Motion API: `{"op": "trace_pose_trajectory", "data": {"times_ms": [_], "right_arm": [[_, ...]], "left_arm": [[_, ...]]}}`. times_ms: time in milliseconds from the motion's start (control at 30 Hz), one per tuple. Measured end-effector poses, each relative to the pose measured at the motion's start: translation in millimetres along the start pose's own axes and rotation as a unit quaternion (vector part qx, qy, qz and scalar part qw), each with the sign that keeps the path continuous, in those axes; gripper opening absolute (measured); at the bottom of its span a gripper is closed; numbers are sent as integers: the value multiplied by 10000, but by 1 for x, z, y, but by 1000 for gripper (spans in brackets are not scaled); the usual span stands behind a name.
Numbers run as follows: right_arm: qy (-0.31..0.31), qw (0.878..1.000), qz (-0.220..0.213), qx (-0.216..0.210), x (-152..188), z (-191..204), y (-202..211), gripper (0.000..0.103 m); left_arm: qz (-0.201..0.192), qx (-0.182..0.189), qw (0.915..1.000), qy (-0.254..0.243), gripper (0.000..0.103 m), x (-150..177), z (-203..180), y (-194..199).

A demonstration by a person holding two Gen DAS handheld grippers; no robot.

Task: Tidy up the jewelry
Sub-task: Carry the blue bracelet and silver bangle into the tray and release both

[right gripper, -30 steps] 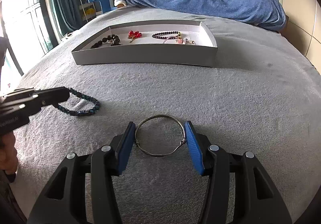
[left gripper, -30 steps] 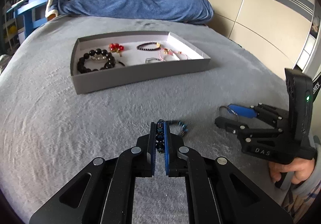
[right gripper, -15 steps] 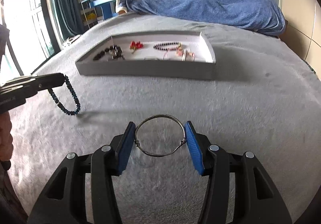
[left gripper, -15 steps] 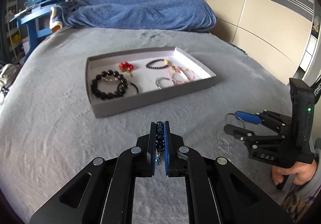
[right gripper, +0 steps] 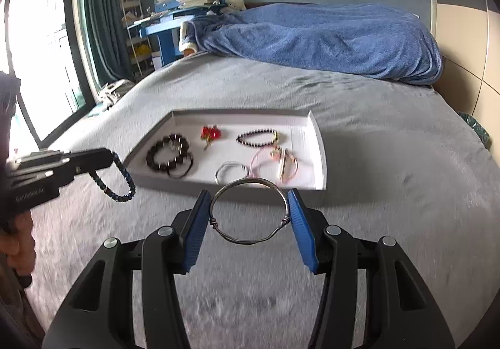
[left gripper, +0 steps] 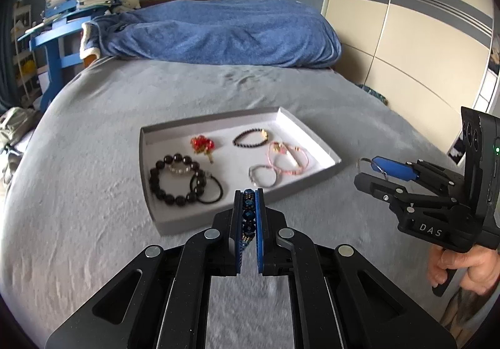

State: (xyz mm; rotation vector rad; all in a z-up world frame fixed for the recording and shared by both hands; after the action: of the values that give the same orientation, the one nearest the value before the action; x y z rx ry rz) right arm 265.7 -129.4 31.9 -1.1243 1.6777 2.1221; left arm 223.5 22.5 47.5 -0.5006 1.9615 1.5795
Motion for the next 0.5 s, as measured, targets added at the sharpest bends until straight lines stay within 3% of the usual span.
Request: {"op": "trace_pose_trajectory", "data": {"times_ms": [267, 500], "right_arm": [[-145, 9998, -127, -33, -29, -9, -6, 50], [-27, 10000, -89, -10, -48, -7, -25, 50]], "left_arm": [[-109, -70, 9997, -210, 7, -35, -2, -4], [-244, 12, 9997, -81, 7, -59, 6, -13]]}}
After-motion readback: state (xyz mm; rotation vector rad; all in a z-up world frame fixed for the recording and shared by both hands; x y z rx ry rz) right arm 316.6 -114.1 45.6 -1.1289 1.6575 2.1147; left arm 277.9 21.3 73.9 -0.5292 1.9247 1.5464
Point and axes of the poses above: each gripper's, at about its wrist camera, not at the fingertips, and y roughly against the way its jaws point, z to its left, x to its underside, the point moved 6 cm from there along -y, roughly the way its jaws point, and after that the axes turned 11 degrees about z, right-handed, at the moved point
